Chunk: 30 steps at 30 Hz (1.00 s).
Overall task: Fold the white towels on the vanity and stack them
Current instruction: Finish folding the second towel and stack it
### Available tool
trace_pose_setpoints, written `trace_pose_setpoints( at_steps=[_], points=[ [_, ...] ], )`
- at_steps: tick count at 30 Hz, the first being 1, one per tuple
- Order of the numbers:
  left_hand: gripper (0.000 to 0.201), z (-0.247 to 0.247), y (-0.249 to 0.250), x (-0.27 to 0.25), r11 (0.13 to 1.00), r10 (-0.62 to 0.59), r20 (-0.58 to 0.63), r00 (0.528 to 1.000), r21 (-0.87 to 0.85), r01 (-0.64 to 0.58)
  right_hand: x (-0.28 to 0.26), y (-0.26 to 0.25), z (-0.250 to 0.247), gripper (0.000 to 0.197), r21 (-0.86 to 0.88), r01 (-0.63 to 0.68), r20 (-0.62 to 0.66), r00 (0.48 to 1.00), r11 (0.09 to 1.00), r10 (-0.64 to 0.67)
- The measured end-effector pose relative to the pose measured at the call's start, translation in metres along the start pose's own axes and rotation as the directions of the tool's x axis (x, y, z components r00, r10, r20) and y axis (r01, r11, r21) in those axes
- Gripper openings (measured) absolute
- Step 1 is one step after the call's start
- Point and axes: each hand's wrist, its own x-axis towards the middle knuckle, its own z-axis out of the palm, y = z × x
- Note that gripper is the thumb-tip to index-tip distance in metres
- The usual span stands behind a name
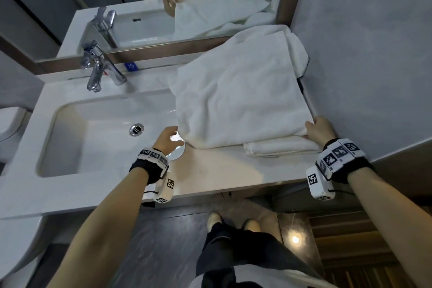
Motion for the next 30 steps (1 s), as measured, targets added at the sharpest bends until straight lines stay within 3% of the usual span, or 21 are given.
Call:
trace_pose_setpoints(
  at_steps=[4, 6, 9, 11, 13, 15, 18, 21, 23, 26, 30],
  points=[
    [0.023, 0.001, -0.004, -0.002, 0.954, 0.228, 0.037, 0.973, 0.190, -0.231, -0.004, 0.000, -0.001, 0.025, 0.002, 0.033, -0.009, 0.999, 0.999, -0.033],
    [0.011, -0.002, -0.003, -0.002, 0.914, 0.321, -0.002, 0.947, 0.264, -0.309, -0.006, 0.000, -0.001, 0.025, 0.026, 0.037, -0.008, 0.999, 0.999, -0.037],
    [0.022, -0.011, 0.003, -0.004, 0.936, 0.330, -0.129, 0.935, 0.171, -0.307, -0.005, 0.001, -0.003, 0.026, 0.076, 0.048, -0.022, 0.999, 0.996, -0.047],
    [0.021, -0.017, 0.008, -0.010, 0.948, 0.318, -0.144, 0.937, 0.041, -0.315, -0.005, -0.001, -0.006, 0.027, 0.089, 0.053, -0.052, 0.997, 0.995, -0.049],
    [0.037, -0.018, 0.008, -0.014, 0.949, 0.302, -0.152, 0.941, -0.052, -0.312, -0.004, -0.003, -0.010, 0.028, 0.109, 0.053, -0.101, 0.994, 0.993, -0.042],
    [0.045, -0.016, 0.007, -0.015, 0.967, 0.243, -0.151, 0.958, -0.036, -0.251, -0.003, -0.005, -0.011, 0.032, 0.128, 0.033, -0.113, 0.993, 0.991, -0.019],
    [0.049, -0.009, -0.007, -0.010, 0.971, 0.009, -0.034, 0.999, 0.238, -0.001, -0.004, -0.003, -0.007, 0.042, 0.140, -0.039, -0.039, 0.998, 0.989, 0.045],
    [0.044, -0.005, -0.011, -0.009, 0.886, -0.258, 0.037, 0.966, 0.407, 0.221, -0.004, 0.001, -0.003, 0.047, 0.092, -0.083, -0.030, 0.996, 0.992, 0.086],
    [0.050, -0.001, -0.009, -0.006, 0.931, -0.283, 0.017, 0.959, 0.243, 0.271, -0.002, -0.001, -0.002, 0.045, 0.106, -0.094, -0.028, 0.995, 0.990, 0.098],
    [0.043, 0.008, 0.002, -0.007, 0.954, -0.277, 0.123, 0.953, -0.088, 0.288, 0.000, -0.005, -0.004, 0.043, 0.124, -0.097, 0.018, 0.995, 0.988, 0.095],
    [0.029, 0.014, 0.009, -0.009, 0.920, -0.308, 0.136, 0.942, -0.207, 0.331, -0.001, -0.003, -0.009, 0.041, 0.146, -0.011, -0.057, 0.998, 0.989, 0.020]
  ],
)
